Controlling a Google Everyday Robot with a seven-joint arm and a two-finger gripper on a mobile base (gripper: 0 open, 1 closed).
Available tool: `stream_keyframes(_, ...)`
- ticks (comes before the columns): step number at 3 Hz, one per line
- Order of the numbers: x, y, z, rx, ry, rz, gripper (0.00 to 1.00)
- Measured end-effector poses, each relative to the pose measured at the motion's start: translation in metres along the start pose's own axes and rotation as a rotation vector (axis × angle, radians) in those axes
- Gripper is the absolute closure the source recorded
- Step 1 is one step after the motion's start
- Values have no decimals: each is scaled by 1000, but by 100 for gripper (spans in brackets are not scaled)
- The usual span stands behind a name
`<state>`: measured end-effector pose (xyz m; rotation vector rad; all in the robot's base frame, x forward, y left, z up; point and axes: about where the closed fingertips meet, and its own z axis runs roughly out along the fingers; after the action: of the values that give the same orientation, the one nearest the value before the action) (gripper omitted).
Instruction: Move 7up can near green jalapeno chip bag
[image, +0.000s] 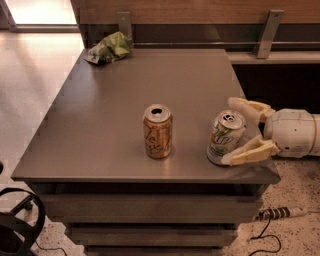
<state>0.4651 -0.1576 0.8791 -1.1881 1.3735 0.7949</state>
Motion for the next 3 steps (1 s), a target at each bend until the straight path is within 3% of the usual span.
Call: stream_keyframes(3, -3, 2, 6, -13, -2, -5, 87)
